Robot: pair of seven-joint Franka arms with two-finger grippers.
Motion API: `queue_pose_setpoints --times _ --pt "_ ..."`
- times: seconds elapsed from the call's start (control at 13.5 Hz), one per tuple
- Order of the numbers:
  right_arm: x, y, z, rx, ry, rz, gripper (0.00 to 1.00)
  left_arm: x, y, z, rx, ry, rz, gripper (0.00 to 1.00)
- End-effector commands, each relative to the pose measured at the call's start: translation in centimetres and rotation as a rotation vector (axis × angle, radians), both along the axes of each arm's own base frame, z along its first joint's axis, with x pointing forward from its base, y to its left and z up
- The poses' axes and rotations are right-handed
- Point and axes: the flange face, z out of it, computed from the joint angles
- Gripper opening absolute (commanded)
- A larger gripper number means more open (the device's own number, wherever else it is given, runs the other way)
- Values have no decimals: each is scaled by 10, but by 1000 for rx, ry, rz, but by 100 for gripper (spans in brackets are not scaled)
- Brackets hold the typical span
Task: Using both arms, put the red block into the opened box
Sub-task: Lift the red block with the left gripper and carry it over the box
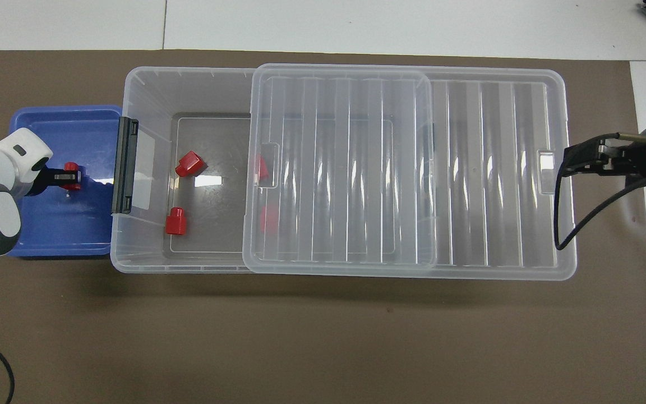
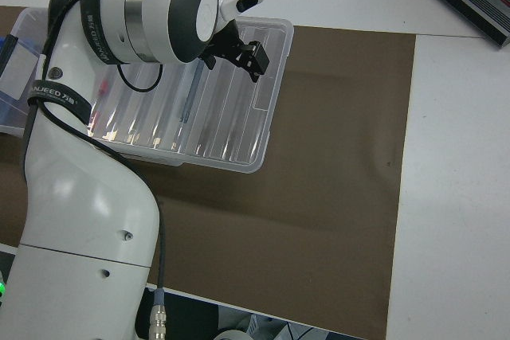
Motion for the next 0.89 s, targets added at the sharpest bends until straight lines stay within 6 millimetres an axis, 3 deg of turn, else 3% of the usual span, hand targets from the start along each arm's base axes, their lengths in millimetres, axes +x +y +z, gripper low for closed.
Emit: queue_pose_setpoints --times 0.0,0.07,0.15,0.37,0.52,0.67,0.81 --pt "-6 -1 -1 0 14 -8 100 -2 -23 106 9 66 8 0" --pt "-6 -1 0 0 12 -7 100 -5 -36 135 4 101 50 0" --pt "-7 -2 1 0 13 1 100 -10 -62 161 8 120 80 0" --pt "-10 1 1 -9 30 33 100 -25 -148 199 -34 101 241 0" --pt "-9 -2 0 -1 27 25 100 -27 -218 199 -85 50 375 0" --pt "-11 -2 -2 -1 33 25 100 -35 -243 182 -102 -3 380 0" --pt "-11 -2 -4 -2 35 24 100 -45 -268 140 -115 -41 353 0"
